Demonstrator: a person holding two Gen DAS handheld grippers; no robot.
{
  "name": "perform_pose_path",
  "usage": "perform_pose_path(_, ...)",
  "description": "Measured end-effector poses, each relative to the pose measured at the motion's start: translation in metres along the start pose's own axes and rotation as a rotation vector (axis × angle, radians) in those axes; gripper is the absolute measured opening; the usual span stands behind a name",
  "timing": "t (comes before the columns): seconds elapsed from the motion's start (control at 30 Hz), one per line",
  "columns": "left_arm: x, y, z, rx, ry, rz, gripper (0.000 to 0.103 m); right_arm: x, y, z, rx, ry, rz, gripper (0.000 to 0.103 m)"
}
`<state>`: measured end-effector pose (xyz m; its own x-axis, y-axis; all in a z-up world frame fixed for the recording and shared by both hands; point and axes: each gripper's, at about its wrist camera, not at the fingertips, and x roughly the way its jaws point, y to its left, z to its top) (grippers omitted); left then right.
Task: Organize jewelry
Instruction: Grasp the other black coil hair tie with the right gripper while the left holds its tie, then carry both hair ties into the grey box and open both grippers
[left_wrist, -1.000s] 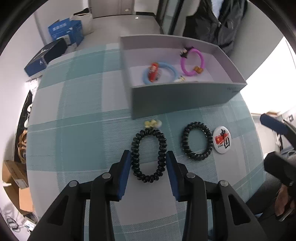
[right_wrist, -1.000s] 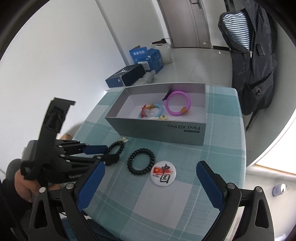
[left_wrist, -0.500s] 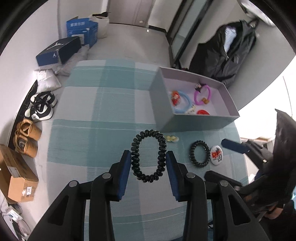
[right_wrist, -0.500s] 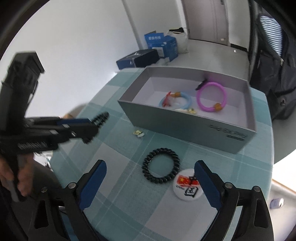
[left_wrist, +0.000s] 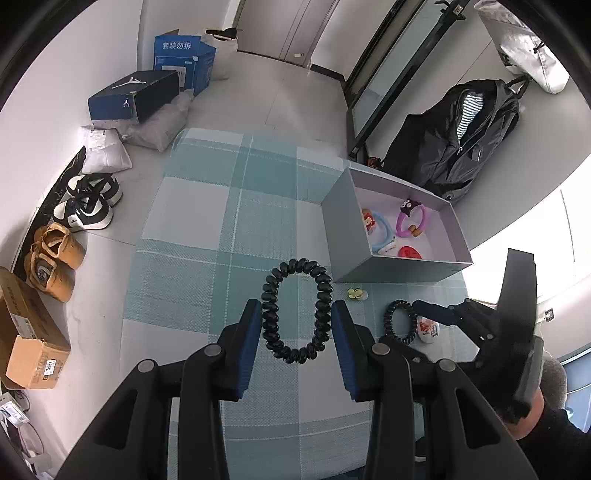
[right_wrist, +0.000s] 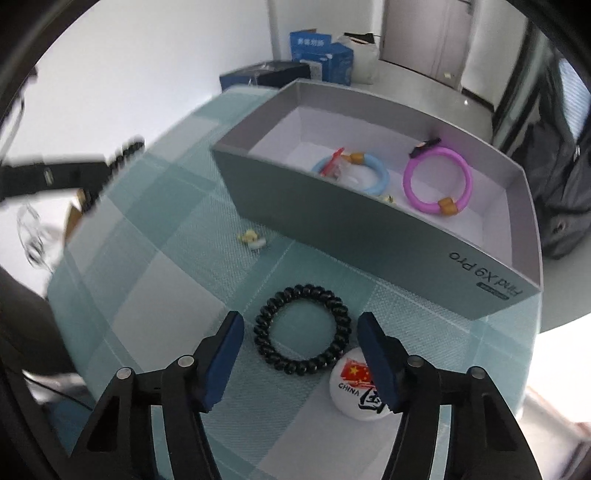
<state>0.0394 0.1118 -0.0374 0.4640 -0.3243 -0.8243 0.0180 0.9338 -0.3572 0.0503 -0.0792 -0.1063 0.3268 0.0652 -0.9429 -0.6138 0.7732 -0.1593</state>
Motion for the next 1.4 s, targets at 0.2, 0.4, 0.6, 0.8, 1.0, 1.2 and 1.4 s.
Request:
perform_pose_path(0.2, -0.004, 0.002, -0.001, -0.005, -0.004, -0.011, 0.033, 0.001, 0.005, -0.002, -0.002, 0.003, 0.02, 0.046)
perform_pose_path(0.4, -0.007, 0.003, -0.002, -0.009, -0.01, -0.009, 0.033, 0.0, 0.009, -0.002, -0.016, 0.001, 0.023, 0.04)
perform_pose_path(0.6, -0.007, 0.001, -0.003, -0.007, -0.009, -0.006, 0.033, -0.005, 0.007, 0.001, 0.021, -0.009, 0.078, 0.039)
perform_pose_path(0.8, -0.007, -0.001, -0.002, 0.001, -0.007, -0.004, 0.033, -0.013, 0.0, -0.002, 0.083, -0.027, 0.163, 0.037)
perform_pose_path(1.0, -0.007, -0.009, 0.004, 0.028, -0.031, 0.012, 0.033, -0.028, -0.012, -0.005, 0.174, -0.08, 0.262, 0.037)
perform_pose_path(1.2, -0.007, -0.019, 0.006, 0.027, -0.049, -0.004, 0.033, -0.055, -0.025, -0.011, 0.225, -0.158, 0.327, 0.037)
perform_pose_path(1.4, -0.007, -0.038, 0.012, 0.057, -0.062, -0.016, 0.033, -0.078, -0.037, -0.012, 0.249, -0.235, 0.36, 0.037)
